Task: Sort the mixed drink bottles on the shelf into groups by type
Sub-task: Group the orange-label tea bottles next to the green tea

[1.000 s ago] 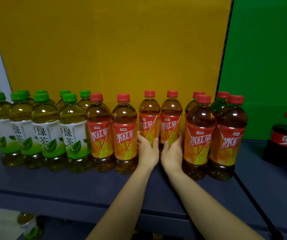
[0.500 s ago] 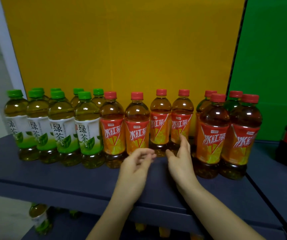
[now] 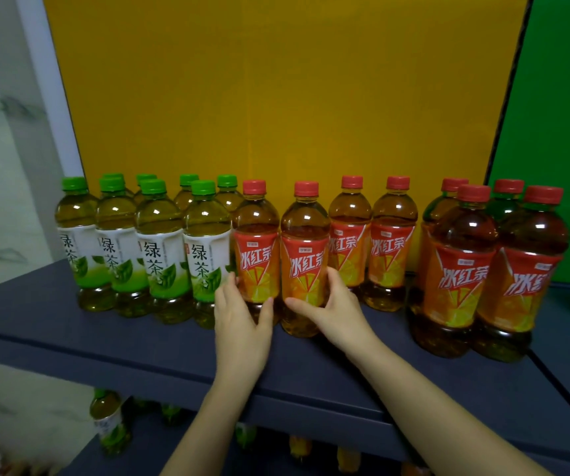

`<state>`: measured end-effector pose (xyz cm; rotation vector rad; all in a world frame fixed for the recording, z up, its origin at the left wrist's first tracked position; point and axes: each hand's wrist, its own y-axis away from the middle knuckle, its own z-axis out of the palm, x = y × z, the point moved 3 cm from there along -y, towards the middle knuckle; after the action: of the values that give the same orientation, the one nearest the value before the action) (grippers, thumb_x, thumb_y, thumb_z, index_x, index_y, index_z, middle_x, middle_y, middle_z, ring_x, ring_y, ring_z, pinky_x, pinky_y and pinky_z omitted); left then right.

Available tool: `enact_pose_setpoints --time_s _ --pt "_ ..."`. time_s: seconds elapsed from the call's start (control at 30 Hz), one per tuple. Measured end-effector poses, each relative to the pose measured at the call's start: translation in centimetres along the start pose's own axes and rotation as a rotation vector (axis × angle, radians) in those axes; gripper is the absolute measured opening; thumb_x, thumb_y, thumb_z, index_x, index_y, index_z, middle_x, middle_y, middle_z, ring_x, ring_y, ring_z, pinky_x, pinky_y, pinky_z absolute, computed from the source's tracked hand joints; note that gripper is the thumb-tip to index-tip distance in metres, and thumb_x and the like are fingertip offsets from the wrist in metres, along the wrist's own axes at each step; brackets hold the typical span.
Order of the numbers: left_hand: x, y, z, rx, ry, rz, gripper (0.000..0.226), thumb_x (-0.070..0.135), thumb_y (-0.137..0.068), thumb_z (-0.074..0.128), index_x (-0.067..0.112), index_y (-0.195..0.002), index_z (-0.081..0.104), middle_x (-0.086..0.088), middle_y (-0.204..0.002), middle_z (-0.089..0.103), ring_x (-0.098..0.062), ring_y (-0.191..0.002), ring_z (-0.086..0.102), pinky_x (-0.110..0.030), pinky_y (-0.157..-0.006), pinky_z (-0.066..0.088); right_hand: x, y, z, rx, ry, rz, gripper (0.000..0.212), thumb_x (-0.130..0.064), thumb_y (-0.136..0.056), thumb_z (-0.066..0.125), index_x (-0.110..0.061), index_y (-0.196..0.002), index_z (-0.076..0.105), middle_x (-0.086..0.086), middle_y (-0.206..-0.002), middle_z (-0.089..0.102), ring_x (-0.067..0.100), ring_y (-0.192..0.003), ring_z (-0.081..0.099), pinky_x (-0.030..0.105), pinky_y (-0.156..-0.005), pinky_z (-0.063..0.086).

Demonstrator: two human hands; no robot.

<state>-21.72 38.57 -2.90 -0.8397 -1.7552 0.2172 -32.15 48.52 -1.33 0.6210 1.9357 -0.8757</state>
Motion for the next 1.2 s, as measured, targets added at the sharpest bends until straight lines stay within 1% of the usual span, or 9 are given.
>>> enact_pose_setpoints --time_s 0.23,0.37,0.47,0.57,0.73,0.87,0.97,1.07,1.2 --pt "0.2 -0.7 0.7 -0.016 0.01 -0.014 0.071 0.023 -0.084 0.066 0.005 -0.142 0.029 -0.013 -0.136 0.033 -0.024 -0.129 0.035 -0.025 -0.1 0.03 0.7 0.8 -1.7 0.051 0.029 0.012 0.076 -0.029 -0.074 0.075 -0.02 -0.135 0.03 -0.01 -0.12 0.047 0.012 -0.119 0.048 0.031 -0.1 0.042" --pt "-0.2 -1.5 1.6 -0.033 0.097 -0.064 0.072 0.022 -0.077 0.073 0.006 -0.135 0.034 -0.013 -0.133 0.04 -0.026 -0.124 0.042 -0.036 -0.102 0.039 1.5 1.4 -3.2 0.123 0.031 0.042 0.082 -0.029 -0.074 0.076 -0.019 -0.138 0.026 -0.002 -0.133 0.046 0.011 -0.118 0.046 0.027 -0.097 0.04" --pt "-0.4 -2.2 2.2 -0.083 0.199 -0.127 0.067 0.019 -0.077 0.074 0.007 -0.128 0.034 -0.012 -0.13 0.048 -0.026 -0.118 0.05 -0.032 -0.093 0.043 1.7 1.9 -4.1 0.157 0.026 0.05 0.082 -0.028 -0.075 0.074 -0.018 -0.139 0.024 0.002 -0.138 0.043 0.007 -0.112 0.042 0.025 -0.095 0.038" --pt "-0.3 -2.5 2.5 -0.149 0.281 -0.123 0.063 0.016 -0.075 0.075 0.009 -0.123 0.035 -0.007 -0.119 0.05 -0.024 -0.111 0.054 -0.035 -0.095 0.046 2.0 2.4 -4.9 0.207 0.057 0.034 0.083 -0.028 -0.077 0.073 -0.017 -0.14 0.02 0.003 -0.139 0.042 0.011 -0.115 0.043 0.024 -0.094 0.037" --pt "0.9 -1.0 3.2 -0.302 0.415 -0.063 0.059 0.01 -0.073 0.076 0.017 -0.115 0.035 0.013 -0.102 0.051 0.005 -0.09 0.053 -0.007 -0.073 0.046 2.5 3.1 -5.6 0.293 0.055 0.036 0.08 -0.027 -0.079 0.071 -0.017 -0.141 0.02 0.004 -0.136 0.045 0.013 -0.118 0.045 0.031 -0.099 0.041" --pt "1.8 -0.5 4.8 -0.428 0.464 -0.029 0.058 0.014 -0.071 0.078 0.02 -0.114 0.039 0.011 -0.106 0.057 0.001 -0.096 0.058 -0.007 -0.073 0.048 2.8 3.3 -5.7 0.362 0.09 0.031 0.079 -0.026 -0.08 0.069 -0.014 -0.142 0.022 0.005 -0.14 0.042 0.02 -0.127 0.043 0.042 -0.106 0.039" --pt "2.3 -0.3 5.7 -0.464 0.467 -0.022 0.058 0.016 -0.072 0.077 0.02 -0.114 0.039 0.008 -0.109 0.057 -0.001 -0.1 0.058 -0.009 -0.075 0.049 2.6 3.4 -5.8 0.413 0.117 0.021 0.078 -0.022 -0.082 0.067 -0.011 -0.144 0.02 0.007 -0.142 0.038 0.02 -0.13 0.039 0.035 -0.108 0.035" --pt "2.7 -0.5 6.2 -0.457 0.463 -0.02 0.056 0.016 -0.072 0.078 0.02 -0.113 0.04 0.006 -0.109 0.058 -0.003 -0.1 0.058 -0.011 -0.077 0.05 2.4 3.5 -6.0 0.449 0.13 0.014 0.076 -0.017 -0.084 0.065 -0.011 -0.143 0.017 0.007 -0.141 0.038 0.018 -0.13 0.038 0.022 -0.099 0.031" --pt "3.1 -0.6 6.6 -0.475 0.457 0.004 0.054 0.016 -0.071 0.079 0.02 -0.111 0.042 0.011 -0.103 0.058 0.001 -0.095 0.058 -0.006 -0.071 0.048 2.5 3.6 -6.0 0.472 0.149 0.012 0.076 -0.018 -0.085 0.064 -0.012 -0.144 0.017 0.007 -0.142 0.038 0.019 -0.13 0.038 0.025 -0.101 0.032"
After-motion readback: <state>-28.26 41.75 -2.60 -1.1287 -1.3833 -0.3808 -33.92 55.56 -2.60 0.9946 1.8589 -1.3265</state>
